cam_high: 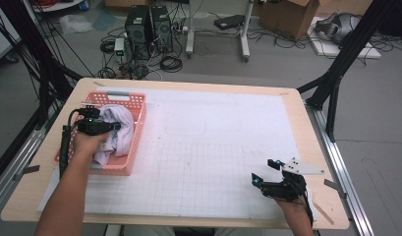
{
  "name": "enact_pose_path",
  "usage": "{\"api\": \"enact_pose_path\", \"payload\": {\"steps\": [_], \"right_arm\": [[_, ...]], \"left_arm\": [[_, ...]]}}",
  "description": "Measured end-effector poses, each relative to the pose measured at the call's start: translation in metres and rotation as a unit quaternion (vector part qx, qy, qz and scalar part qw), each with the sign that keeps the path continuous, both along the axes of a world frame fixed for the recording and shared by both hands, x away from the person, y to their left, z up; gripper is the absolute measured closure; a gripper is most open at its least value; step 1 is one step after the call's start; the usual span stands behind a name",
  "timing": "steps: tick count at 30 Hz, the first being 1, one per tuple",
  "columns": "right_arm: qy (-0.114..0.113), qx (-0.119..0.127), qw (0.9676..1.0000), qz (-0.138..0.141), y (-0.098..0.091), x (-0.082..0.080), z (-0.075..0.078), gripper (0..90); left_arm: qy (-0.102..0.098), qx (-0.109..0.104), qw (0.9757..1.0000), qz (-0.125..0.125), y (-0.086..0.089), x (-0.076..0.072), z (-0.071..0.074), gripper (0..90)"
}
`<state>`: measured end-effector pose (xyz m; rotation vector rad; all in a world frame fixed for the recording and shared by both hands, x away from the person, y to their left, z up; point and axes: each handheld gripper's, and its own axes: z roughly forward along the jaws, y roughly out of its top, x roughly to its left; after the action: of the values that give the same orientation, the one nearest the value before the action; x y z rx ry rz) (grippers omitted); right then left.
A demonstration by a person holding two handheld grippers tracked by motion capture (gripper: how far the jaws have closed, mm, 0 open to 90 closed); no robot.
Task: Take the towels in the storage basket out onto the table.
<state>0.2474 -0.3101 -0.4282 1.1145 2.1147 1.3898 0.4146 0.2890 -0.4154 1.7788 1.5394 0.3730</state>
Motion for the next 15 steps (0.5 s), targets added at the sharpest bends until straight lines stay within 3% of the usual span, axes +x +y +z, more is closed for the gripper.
{"api": "enact_pose_path", "payload": {"steps": [4, 6, 9, 15], "right_arm": [[0.001, 0.002, 1.0, -0.007, -0.002, -0.002, 0.0, 14.7], [0.001, 0.003, 1.0, -0.008, -0.003, -0.003, 0.001, 14.7], [0.002, 0.006, 0.9999, -0.011, -0.004, -0.005, 0.001, 14.8], [-0.006, 0.004, 0.9999, -0.007, -0.004, -0.005, 0.002, 14.7]], "left_arm": [[-0.017, -0.015, 0.9997, 0.003, 0.008, -0.005, 0.007, 62.8], [-0.039, -0.024, 0.999, -0.004, 0.01, -0.009, 0.014, 62.9], [-0.077, -0.036, 0.9963, -0.015, 0.011, -0.017, 0.024, 62.9], [-0.144, -0.044, 0.9881, -0.029, 0.013, -0.033, 0.041, 63.0]]}}
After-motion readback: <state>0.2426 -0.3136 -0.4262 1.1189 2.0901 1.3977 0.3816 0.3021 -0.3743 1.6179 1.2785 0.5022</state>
